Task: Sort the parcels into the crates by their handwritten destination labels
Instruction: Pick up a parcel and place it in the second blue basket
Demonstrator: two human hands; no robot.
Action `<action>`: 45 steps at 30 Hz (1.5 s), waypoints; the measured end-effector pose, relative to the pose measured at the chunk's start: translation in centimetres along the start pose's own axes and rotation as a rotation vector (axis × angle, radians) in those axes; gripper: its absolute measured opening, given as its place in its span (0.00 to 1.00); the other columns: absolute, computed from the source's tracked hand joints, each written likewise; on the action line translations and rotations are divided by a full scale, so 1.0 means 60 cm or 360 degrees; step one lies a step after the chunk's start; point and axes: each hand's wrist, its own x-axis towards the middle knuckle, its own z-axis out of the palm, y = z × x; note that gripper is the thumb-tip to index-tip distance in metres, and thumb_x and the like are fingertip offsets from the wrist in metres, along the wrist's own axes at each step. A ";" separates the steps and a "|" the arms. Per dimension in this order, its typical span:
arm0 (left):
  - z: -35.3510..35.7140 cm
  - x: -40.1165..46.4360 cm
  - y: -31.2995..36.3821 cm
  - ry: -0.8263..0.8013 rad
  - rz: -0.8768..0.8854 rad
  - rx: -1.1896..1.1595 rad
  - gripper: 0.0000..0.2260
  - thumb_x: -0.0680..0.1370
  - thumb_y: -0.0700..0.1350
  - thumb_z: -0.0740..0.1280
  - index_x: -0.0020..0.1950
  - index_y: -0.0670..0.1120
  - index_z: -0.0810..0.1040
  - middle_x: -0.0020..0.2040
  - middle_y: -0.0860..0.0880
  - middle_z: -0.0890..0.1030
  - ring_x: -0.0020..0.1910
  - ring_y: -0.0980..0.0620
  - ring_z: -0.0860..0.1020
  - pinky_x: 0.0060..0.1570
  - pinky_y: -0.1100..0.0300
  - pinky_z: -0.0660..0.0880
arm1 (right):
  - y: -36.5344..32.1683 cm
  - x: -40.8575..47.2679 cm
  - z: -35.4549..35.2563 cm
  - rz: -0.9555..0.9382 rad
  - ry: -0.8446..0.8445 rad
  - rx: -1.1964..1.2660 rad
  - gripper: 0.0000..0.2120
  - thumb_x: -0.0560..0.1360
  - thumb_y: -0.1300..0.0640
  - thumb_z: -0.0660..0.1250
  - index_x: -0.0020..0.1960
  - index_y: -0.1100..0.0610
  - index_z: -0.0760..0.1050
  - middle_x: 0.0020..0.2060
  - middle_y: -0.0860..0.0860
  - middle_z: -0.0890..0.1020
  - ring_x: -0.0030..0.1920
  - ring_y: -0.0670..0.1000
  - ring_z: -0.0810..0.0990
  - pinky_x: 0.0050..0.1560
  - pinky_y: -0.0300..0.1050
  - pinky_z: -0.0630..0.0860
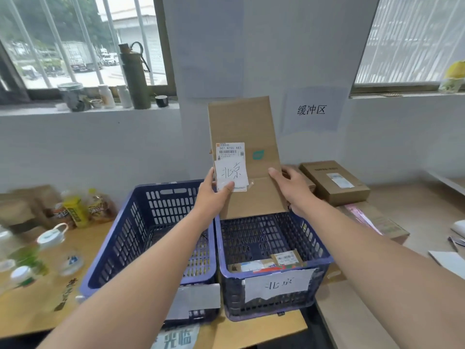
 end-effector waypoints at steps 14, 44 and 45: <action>0.108 0.060 -0.136 -0.0040 -0.0569 0.0352 0.27 0.83 0.50 0.62 0.77 0.43 0.56 0.70 0.44 0.73 0.65 0.43 0.75 0.56 0.53 0.71 | 0.151 0.096 -0.002 0.0544 -0.0159 -0.0269 0.21 0.79 0.43 0.65 0.67 0.53 0.69 0.52 0.52 0.81 0.51 0.53 0.81 0.46 0.49 0.77; 0.231 0.197 -0.318 -0.0592 -0.0800 0.2251 0.31 0.84 0.44 0.60 0.81 0.39 0.48 0.77 0.29 0.54 0.76 0.35 0.59 0.69 0.49 0.68 | 0.427 0.279 0.069 0.1201 -0.0858 -0.0473 0.16 0.79 0.49 0.69 0.62 0.57 0.75 0.51 0.56 0.85 0.51 0.58 0.84 0.52 0.63 0.82; 0.231 0.199 -0.318 -0.0634 -0.0801 0.2247 0.32 0.84 0.43 0.60 0.82 0.41 0.47 0.77 0.29 0.53 0.76 0.34 0.59 0.70 0.48 0.67 | 0.427 0.280 0.070 0.1203 -0.0877 -0.0484 0.16 0.78 0.49 0.69 0.62 0.57 0.75 0.51 0.56 0.85 0.51 0.58 0.84 0.53 0.63 0.81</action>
